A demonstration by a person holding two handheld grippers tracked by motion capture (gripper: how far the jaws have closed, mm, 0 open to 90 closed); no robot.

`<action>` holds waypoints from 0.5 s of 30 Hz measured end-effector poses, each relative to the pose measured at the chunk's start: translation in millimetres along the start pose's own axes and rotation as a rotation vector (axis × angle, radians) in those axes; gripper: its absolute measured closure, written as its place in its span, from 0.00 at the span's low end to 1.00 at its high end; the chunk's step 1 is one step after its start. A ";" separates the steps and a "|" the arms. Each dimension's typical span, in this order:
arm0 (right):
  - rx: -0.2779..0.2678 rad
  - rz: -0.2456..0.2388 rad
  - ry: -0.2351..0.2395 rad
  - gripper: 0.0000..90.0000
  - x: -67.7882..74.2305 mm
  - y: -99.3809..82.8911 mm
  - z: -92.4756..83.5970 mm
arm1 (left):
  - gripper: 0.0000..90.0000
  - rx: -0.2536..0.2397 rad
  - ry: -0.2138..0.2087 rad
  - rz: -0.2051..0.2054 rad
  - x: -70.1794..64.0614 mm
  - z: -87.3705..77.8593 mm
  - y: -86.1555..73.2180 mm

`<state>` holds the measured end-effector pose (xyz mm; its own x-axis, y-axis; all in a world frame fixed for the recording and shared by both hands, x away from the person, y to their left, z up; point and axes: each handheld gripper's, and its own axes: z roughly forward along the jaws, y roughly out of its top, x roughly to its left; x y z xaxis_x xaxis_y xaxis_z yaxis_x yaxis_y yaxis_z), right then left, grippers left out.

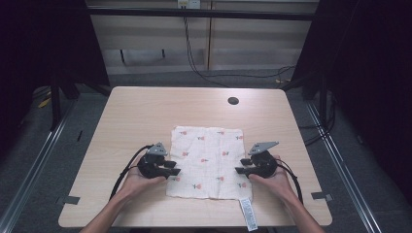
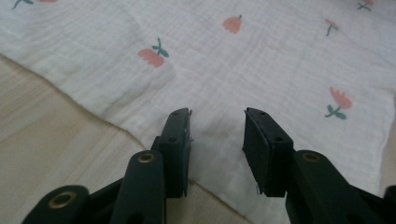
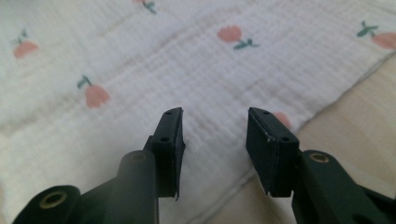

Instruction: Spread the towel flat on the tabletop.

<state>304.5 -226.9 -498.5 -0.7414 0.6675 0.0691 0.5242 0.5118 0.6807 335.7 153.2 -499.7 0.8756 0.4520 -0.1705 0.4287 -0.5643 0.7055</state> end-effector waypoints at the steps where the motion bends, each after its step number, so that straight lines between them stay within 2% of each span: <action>1: 0.000 0.000 0.000 0.62 0.0 0.0 0.0 | 0.68 0.000 0.000 0.000 0.0 0.0 0.0; 3: 0.008 0.004 -0.015 0.62 2.5 0.5 -0.1 | 0.70 0.017 0.028 -0.003 -3.2 -0.5 0.9; 5: 0.008 0.007 -0.019 0.64 3.3 0.4 0.0 | 0.72 0.017 0.034 0.003 -5.0 -0.8 -0.1; 6: 0.019 -0.014 -0.030 0.75 4.8 0.8 -0.9 | 0.78 0.025 0.047 0.024 -7.7 -2.2 -1.5; 7: 0.019 -0.014 -0.030 0.75 4.8 0.8 -0.9 | 0.80 0.025 0.047 0.024 -7.7 -2.2 -1.5; 8: 0.018 -0.017 -0.021 0.85 4.3 0.3 -1.8 | 0.83 0.028 0.054 0.079 -12.2 -3.3 -3.5; 9: 0.018 -0.017 -0.021 0.85 4.3 0.3 -1.8 | 0.86 0.028 0.054 0.079 -12.2 -3.3 -3.5; 10: 0.024 -0.011 -0.005 0.92 3.9 -0.3 -2.9 | 0.91 0.039 0.040 0.081 -13.6 -6.2 -5.5; 12: 0.025 -0.001 0.007 0.95 3.4 -1.0 -3.6 | 0.96 0.033 0.034 0.078 -14.3 -7.1 -7.6; 15: 0.026 0.013 0.018 0.97 3.6 -1.3 -3.7 | 0.98 0.037 0.032 0.072 -15.9 -8.9 -8.9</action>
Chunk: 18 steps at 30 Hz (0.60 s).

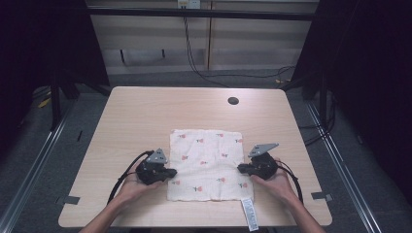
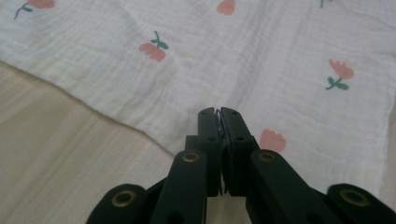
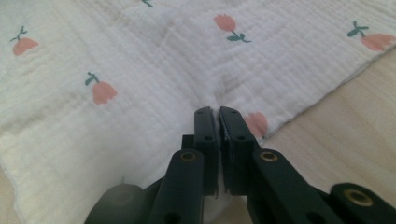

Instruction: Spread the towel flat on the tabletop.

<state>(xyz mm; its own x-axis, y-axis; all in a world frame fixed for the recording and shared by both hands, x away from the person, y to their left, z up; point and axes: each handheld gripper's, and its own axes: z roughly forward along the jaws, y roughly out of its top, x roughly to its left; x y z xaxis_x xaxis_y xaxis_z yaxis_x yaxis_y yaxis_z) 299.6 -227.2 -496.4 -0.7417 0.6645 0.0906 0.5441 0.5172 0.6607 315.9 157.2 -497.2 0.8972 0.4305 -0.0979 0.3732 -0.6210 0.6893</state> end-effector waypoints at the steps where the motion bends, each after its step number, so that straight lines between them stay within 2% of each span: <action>1: 0.001 0.003 0.005 0.97 0.8 0.0 0.0 | 0.99 0.001 -0.003 0.002 -1.1 -1.0 -1.0; 3: 0.004 -0.013 0.038 0.97 4.2 0.1 0.6 | 0.99 0.017 -0.012 0.012 -6.8 -6.9 -6.0; 7: 0.021 -0.034 0.055 0.97 11.6 0.2 -0.4 | 0.99 0.009 -0.039 0.001 -11.4 -11.9 -12.5; 10: 0.019 -0.038 0.067 0.97 15.0 -2.3 -2.0 | 0.99 0.015 -0.050 0.000 -13.9 -15.5 -16.1; 11: 0.017 -0.032 0.083 0.97 18.6 -5.7 -4.4 | 0.99 0.013 -0.066 -0.006 -14.7 -16.9 -18.4; 18: 0.023 -0.036 0.109 0.96 29.7 -14.8 -12.1 | 0.99 0.018 -0.085 -0.010 -20.6 -18.6 -20.0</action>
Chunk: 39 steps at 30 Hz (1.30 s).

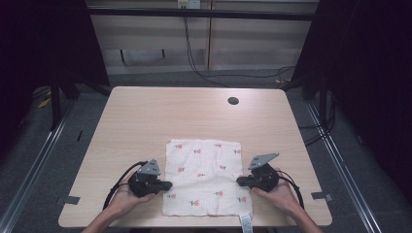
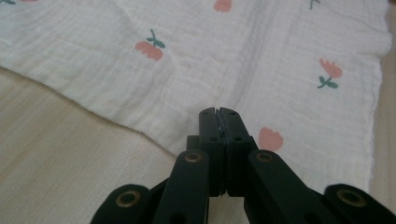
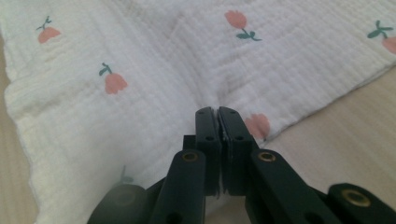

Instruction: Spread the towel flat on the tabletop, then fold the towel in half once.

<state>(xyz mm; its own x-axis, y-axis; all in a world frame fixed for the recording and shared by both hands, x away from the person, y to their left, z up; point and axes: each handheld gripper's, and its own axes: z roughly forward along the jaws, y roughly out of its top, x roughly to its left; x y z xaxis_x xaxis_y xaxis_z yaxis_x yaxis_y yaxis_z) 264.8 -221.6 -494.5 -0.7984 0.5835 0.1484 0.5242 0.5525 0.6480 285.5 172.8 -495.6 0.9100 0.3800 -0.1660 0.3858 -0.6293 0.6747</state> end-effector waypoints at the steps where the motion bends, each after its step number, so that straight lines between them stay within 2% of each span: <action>1: 0.004 -0.004 -0.001 0.95 0.7 -0.7 -1.0 | 0.99 -0.003 -0.016 -0.009 0.2 0.6 0.0; 2: 0.005 -0.004 0.002 0.92 1.5 -1.1 -1.5 | 0.98 0.006 -0.031 -0.013 0.1 0.3 0.5; 3: 0.009 -0.007 0.013 0.87 1.9 -1.1 -2.0 | 0.98 0.011 -0.022 0.004 -1.0 -0.2 0.8; 4: 0.000 -0.002 0.013 0.80 1.2 -1.2 -2.5 | 0.93 0.008 -0.022 0.003 -2.0 -0.5 1.4; 5: -0.009 0.009 0.014 0.79 -0.6 -1.2 -2.5 | 0.87 0.007 -0.029 0.000 -1.6 -1.1 2.4; 6: -0.019 -0.001 0.015 0.78 -2.5 -0.5 -2.0 | 0.84 -0.004 -0.029 -0.003 -0.9 -1.3 3.4; 7: -0.047 0.009 0.005 0.76 -6.3 3.5 -3.9 | 0.78 -0.024 -0.040 -0.018 1.9 -2.2 6.1; 8: -0.047 0.009 0.005 0.76 -6.3 3.5 -3.9 | 0.75 -0.024 -0.040 -0.018 1.9 -2.2 6.1; 9: -0.076 0.022 -0.018 0.73 -11.3 10.8 -6.5 | 0.71 -0.046 -0.012 -0.040 6.1 -3.8 9.2; 12: -0.094 0.031 -0.037 0.72 -18.4 18.3 -7.4 | 0.63 -0.054 0.009 -0.061 12.4 -6.0 11.8; 13: -0.106 0.043 -0.062 0.71 -25.6 24.1 -6.3 | 0.62 -0.075 0.029 -0.089 20.5 -8.8 14.2; 14: -0.106 0.043 -0.062 0.71 -25.6 24.1 -6.3 | 0.62 -0.075 0.029 -0.089 20.5 -8.8 14.2; 15: -0.107 0.061 -0.090 0.68 -35.8 30.1 -3.4 | 0.60 -0.084 0.049 -0.108 26.2 -11.9 16.2; 16: -0.107 0.061 -0.090 0.68 -35.8 30.1 -3.4 | 0.59 -0.084 0.049 -0.108 26.2 -11.9 16.2; 17: -0.109 0.074 -0.121 0.68 -46.2 35.2 -0.1 | 0.59 -0.100 0.062 -0.128 33.2 -14.2 17.5; 19: -0.119 0.088 -0.138 0.68 -56.2 40.1 2.6 | 0.56 -0.102 0.093 -0.127 40.7 -16.4 21.3; 20: -0.119 0.088 -0.138 0.68 -56.2 40.1 2.6 | 0.57 -0.102 0.093 -0.127 40.7 -16.4 21.3; 21: -0.125 0.103 -0.160 0.68 -68.0 45.7 5.5 | 0.58 -0.123 0.100 -0.138 44.5 -18.4 22.4; 22: -0.125 0.103 -0.160 0.68 -68.0 45.7 5.5 | 0.58 -0.126 0.104 -0.146 48.6 -19.8 24.4; 23: -0.124 0.113 -0.178 0.68 -77.0 49.4 9.5 | 0.56 -0.132 0.138 -0.149 54.3 -22.1 28.3; 25: -0.120 0.120 -0.176 0.67 -79.7 50.5 11.4 | 0.55 -0.143 0.146 -0.163 58.0 -23.3 29.7; 27: -0.090 0.117 -0.207 0.65 -89.6 58.0 16.9 | 0.57 -0.149 0.146 -0.187 72.1 -24.5 36.2; 28: -0.090 0.117 -0.207 0.65 -89.6 58.0 16.9 | 0.57 -0.149 0.146 -0.187 72.1 -24.5 36.2; 29: -0.110 0.140 -0.193 0.65 -96.8 61.5 19.1 | 0.57 -0.158 0.155 -0.210 80.3 -24.1 39.6; 30: -0.110 0.140 -0.193 0.65 -96.8 61.5 19.1 | 0.57 -0.158 0.155 -0.210 80.3 -24.1 39.6; 32: -0.092 0.150 -0.212 0.65 -100.8 64.0 23.6 | 0.55 -0.176 0.152 -0.229 87.4 -22.1 42.0; 33: -0.084 0.148 -0.208 0.67 -103.1 64.9 28.4 | 0.55 -0.186 0.163 -0.236 92.6 -19.5 44.0; 34: -0.084 0.148 -0.208 0.67 -103.1 64.9 28.4 | 0.55 -0.186 0.163 -0.236 92.6 -19.5 44.0; 35: -0.072 0.135 -0.216 0.68 -105.3 64.2 33.9 | 0.55 -0.188 0.173 -0.254 97.1 -14.0 46.1; 37: -0.067 0.137 -0.222 0.70 -105.7 62.8 36.6 | 0.55 -0.172 0.190 -0.254 101.7 -9.2 49.0; 39: -0.059 0.133 -0.220 0.70 -105.8 62.0 37.4 | 0.55 -0.176 0.193 -0.262 104.4 -7.3 49.8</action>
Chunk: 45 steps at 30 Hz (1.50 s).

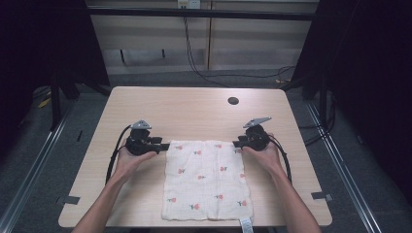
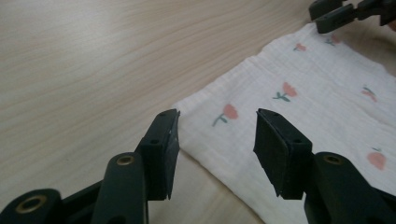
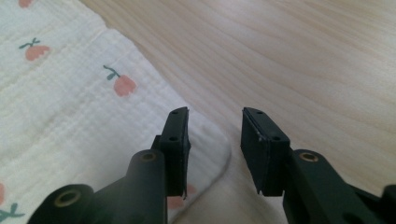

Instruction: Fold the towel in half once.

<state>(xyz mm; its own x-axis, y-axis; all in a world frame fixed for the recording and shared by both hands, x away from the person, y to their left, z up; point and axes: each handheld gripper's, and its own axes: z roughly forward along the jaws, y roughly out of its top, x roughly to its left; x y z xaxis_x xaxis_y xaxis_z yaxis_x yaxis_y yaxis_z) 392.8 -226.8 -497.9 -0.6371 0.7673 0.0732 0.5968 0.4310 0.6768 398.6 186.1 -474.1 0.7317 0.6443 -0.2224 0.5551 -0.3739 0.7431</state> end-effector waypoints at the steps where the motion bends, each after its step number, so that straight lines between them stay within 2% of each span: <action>1: 0.011 -0.002 -0.003 0.70 0.4 -1.1 1.0 | 0.55 -0.006 0.000 -0.006 2.1 1.3 1.2; 3: 0.009 -0.008 -0.005 0.72 1.1 -2.8 1.4 | 0.58 -0.015 -0.007 -0.012 5.5 3.5 2.9; 4: -0.005 -0.015 -0.001 0.77 2.2 -4.7 1.3 | 0.59 -0.023 0.027 -0.008 10.0 7.4 4.7; 5: -0.005 -0.015 -0.001 0.77 2.2 -4.7 1.3 | 0.63 -0.023 0.027 -0.008 10.0 7.4 4.7; 6: -0.007 -0.011 0.005 0.86 3.5 -4.8 1.5 | 0.65 0.004 0.034 -0.020 17.3 13.9 7.0; 8: -0.003 -0.014 0.006 0.93 4.6 -3.5 2.3 | 0.63 0.013 0.037 -0.031 21.0 17.3 6.9; 11: -0.006 -0.013 0.022 0.95 4.8 -3.0 3.2 | 0.63 0.025 0.029 -0.023 23.8 19.4 5.1; 14: -0.018 0.014 0.039 0.96 1.7 -4.2 3.5 | 0.64 0.029 0.012 -0.028 26.4 22.4 1.7; 16: -0.016 0.019 0.036 0.96 1.4 -4.6 3.0 | 0.65 0.016 0.024 -0.032 25.4 26.2 -1.6; 17: -0.019 0.020 0.033 0.96 1.4 -5.2 2.8 | 0.67 0.021 0.009 -0.035 24.3 30.5 -4.1; 18: -0.028 0.019 0.033 0.96 1.9 -6.1 2.9 | 0.67 0.031 0.013 -0.012 19.8 36.3 -5.2; 22: -0.028 0.019 0.033 0.96 2.6 -6.6 2.6 | 0.70 0.047 0.022 0.005 13.2 43.0 -0.4; 23: -0.028 0.019 0.033 0.96 2.6 -6.6 2.6 | 0.74 0.047 0.022 0.005 13.2 43.0 -0.4; 24: -0.033 0.021 0.036 0.96 2.5 -7.2 2.6 | 0.79 0.041 0.029 0.024 11.0 44.9 -2.6; 25: -0.033 0.021 0.036 0.96 2.5 -7.2 2.6 | 0.85 0.041 0.029 0.024 11.0 44.9 -2.6; 26: -0.032 0.022 0.035 0.96 2.6 -7.2 2.5 | 0.85 0.055 0.019 0.046 11.0 44.3 -2.5; 28: -0.044 0.036 0.042 0.96 3.0 -7.5 0.5 | 0.96 0.057 0.005 0.051 9.6 44.8 -3.0; 29: -0.080 0.062 0.061 0.96 1.1 -7.4 -2.1 | 0.97 0.048 -0.002 0.041 9.4 45.0 -3.9; 31: -0.094 0.077 0.074 0.96 1.0 -6.5 -3.5 | 0.97 0.045 -0.013 0.026 9.2 45.1 -4.9; 33: -0.113 0.062 0.086 0.96 4.5 -2.5 -9.5 | 0.98 0.037 -0.035 0.039 6.4 43.9 -2.4; 34: -0.142 0.054 0.088 0.96 7.0 1.3 -16.7 | 0.98 -0.012 -0.043 0.027 3.4 36.2 3.4; 37: -0.147 0.053 0.085 0.96 7.3 1.3 -19.8 | 0.98 -0.032 -0.035 0.041 2.5 27.4 7.6; 38: -0.143 0.061 0.081 0.96 5.4 -1.1 -19.5 | 0.98 -0.050 -0.053 0.032 4.9 19.0 8.7; 43: -0.140 0.071 0.081 0.96 6.2 -1.8 -19.4 | 0.98 -0.056 -0.061 0.044 6.7 8.0 7.8; 44: -0.169 0.062 0.075 0.96 7.7 -0.2 -22.0 | 0.98 -0.068 -0.064 0.038 9.1 4.9 7.8; 45: -0.169 0.062 0.075 0.96 7.7 -0.2 -22.0 | 0.98 -0.068 -0.064 0.038 9.1 4.9 7.8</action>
<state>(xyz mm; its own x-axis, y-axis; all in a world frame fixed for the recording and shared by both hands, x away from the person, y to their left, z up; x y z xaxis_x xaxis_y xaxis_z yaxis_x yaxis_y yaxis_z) 377.0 -231.5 -481.3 -0.6401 0.7496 0.1688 0.5496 0.2932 0.7823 411.5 185.8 -473.4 0.7766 0.5860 -0.2315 0.5000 -0.3495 0.7924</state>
